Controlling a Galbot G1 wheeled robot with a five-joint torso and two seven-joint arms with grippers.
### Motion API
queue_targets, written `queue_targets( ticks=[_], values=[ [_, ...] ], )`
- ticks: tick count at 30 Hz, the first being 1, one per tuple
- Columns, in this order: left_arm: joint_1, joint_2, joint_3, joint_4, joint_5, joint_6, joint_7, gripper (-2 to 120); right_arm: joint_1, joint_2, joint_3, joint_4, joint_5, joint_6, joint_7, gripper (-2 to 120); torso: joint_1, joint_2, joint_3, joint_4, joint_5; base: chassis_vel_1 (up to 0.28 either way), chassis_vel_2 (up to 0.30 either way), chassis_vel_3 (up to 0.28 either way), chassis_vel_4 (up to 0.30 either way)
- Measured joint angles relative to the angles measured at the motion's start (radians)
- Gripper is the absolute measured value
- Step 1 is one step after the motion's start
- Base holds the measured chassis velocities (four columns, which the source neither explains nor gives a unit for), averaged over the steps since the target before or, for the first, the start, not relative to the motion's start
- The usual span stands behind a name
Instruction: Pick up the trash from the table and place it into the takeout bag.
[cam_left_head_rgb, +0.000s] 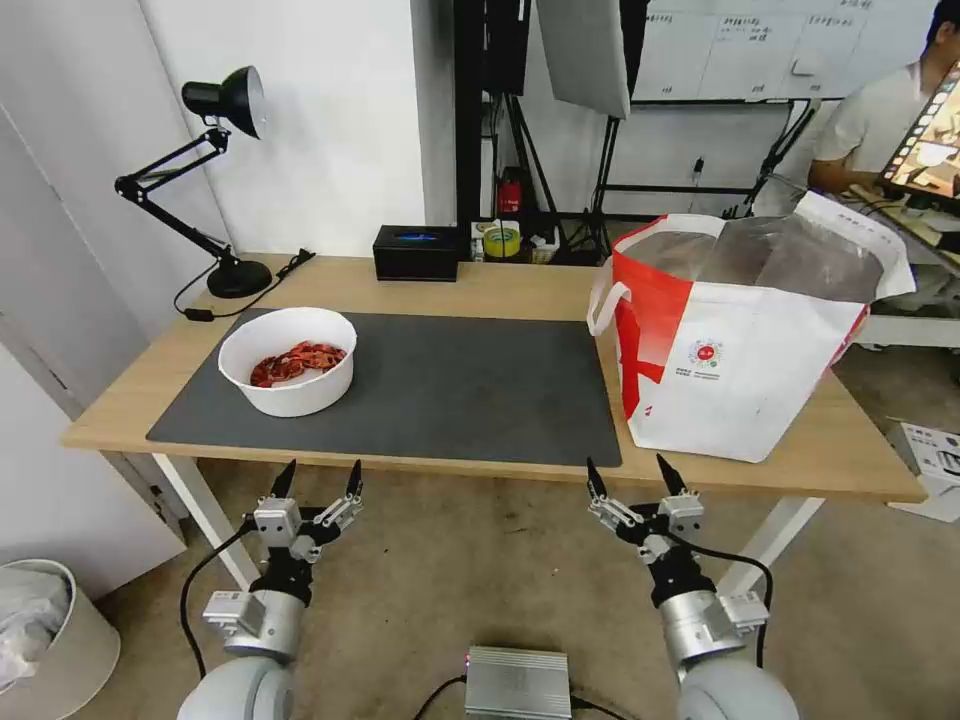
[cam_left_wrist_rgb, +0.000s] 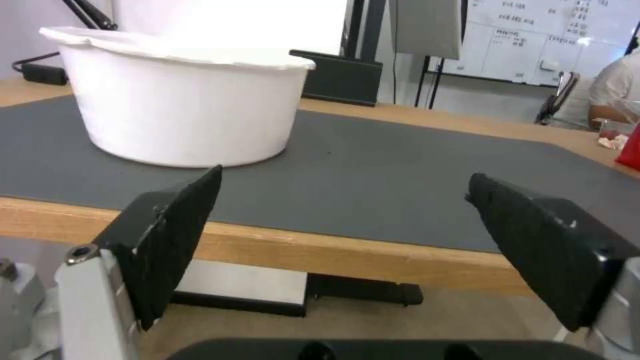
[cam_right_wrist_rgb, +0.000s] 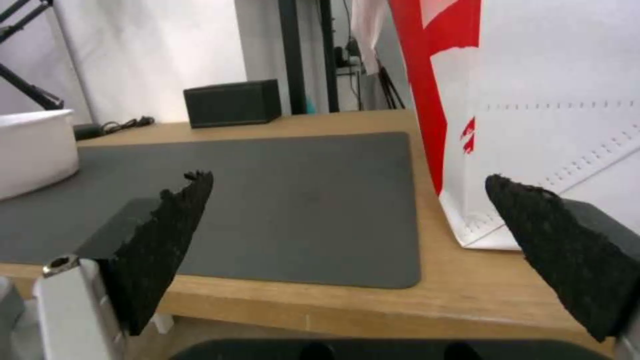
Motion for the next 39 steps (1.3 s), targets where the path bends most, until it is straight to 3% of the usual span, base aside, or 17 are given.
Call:
queue_targets(
  ticks=[13,22,25,28,29,30,33,34,39],
  values=[
    [0.002,0.009,0.002,-0.003,0.001,0.008,0.0,100,0.0,-0.001,0.004,-0.015,-0.017,0.007,0.002,100,0.0,0.0,0.0,0.0,0.0,0.0,0.0,0.0,0.0],
    [-0.004,0.101,-0.046,-0.08,-0.09,0.111,-0.027,100,0.001,-0.001,0.005,-0.016,-0.017,0.008,0.002,100,0.0,0.0,0.0,0.0003,-0.0001,0.0,0.0,0.0,0.0],
    [-0.041,0.183,-0.058,-0.107,-0.141,0.171,-0.054,100,0.001,-0.001,0.005,-0.016,-0.017,0.008,0.002,100,0.0,0.0,0.0,0.0,0.0,0.0,0.0,0.0,0.0],
    [-0.058,0.219,-0.058,-0.111,-0.159,0.192,-0.065,100,0.001,-0.001,0.005,-0.016,-0.017,0.008,0.002,100,0.0,0.0,0.0,0.0001,-0.0001,0.0,0.0,0.0,0.0],
    [-0.086,0.272,-0.058,-0.109,-0.188,0.219,-0.082,100,0.001,-0.001,0.005,-0.016,-0.017,0.008,0.002,100,0.0,0.0,0.0,0.0,-0.0002,0.0,0.0,0.0,0.0],
    [-0.086,0.272,-0.058,-0.109,-0.188,0.219,-0.082,100,0.001,-0.001,0.005,-0.016,-0.017,0.008,0.002,100,0.0,0.0,0.0,0.0,-0.0002,0.0,0.0,0.0,0.0],
    [-0.141,0.375,-0.066,-0.069,-0.246,0.242,-0.101,100,0.001,-0.001,0.005,-0.016,-0.017,0.008,0.002,100,0.0,0.0,0.0,0.0,-0.0003,0.0,0.0,0.0,0.0],
    [-0.141,0.375,-0.066,-0.069,-0.246,0.242,-0.101,100,0.001,-0.001,0.005,-0.016,-0.017,0.008,0.002,100,0.0,0.0,0.0,0.0,-0.0003,0.0,0.0,0.0,0.0],
    [-0.222,0.517,-0.076,0.007,-0.349,0.251,-0.127,100,0.001,-0.001,0.005,-0.016,-0.016,0.008,0.002,100,0.0,0.0,0.0,0.0,0.0,0.0,0.0,0.0,0.0]
  ],
)
